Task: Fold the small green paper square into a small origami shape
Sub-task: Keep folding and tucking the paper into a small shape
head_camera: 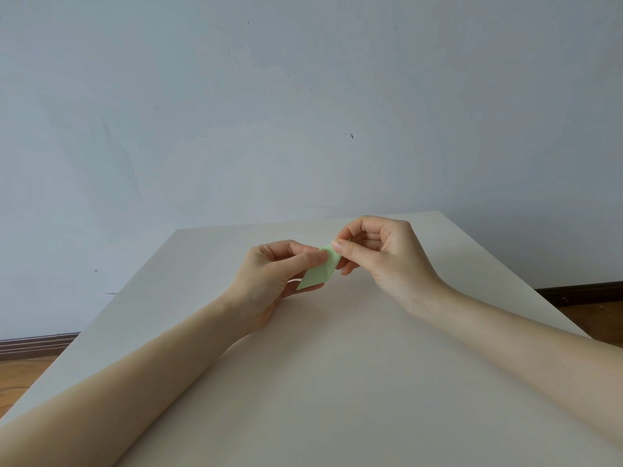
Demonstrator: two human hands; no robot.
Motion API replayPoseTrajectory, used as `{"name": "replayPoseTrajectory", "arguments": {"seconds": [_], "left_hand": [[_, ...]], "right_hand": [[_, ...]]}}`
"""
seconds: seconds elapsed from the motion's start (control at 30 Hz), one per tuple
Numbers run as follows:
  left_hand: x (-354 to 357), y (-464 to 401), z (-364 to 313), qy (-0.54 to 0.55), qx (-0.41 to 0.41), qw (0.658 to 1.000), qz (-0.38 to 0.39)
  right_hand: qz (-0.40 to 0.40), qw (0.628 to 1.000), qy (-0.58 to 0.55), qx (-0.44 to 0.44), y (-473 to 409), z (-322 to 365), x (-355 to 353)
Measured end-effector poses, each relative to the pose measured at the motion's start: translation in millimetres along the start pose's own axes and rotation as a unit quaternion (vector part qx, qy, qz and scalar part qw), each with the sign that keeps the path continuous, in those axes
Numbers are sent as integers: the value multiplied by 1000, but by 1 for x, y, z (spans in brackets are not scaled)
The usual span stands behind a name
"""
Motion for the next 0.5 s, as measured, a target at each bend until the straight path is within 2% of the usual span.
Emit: {"name": "replayPoseTrajectory", "arguments": {"seconds": [0.5], "left_hand": [[1, 1, -1, -11, 9, 1000, 0]], "right_hand": [[-4, 1000, 16, -6, 0, 0, 0]]}}
Point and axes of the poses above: each hand's wrist, its own y-axis away from the middle knuckle, its own x-axis out of the palm, z = x × y, the point moved 6 cm from there along -y, towards the middle knuckle, and after that the axes turned 1 degree about -x, right-handed, at the moved point
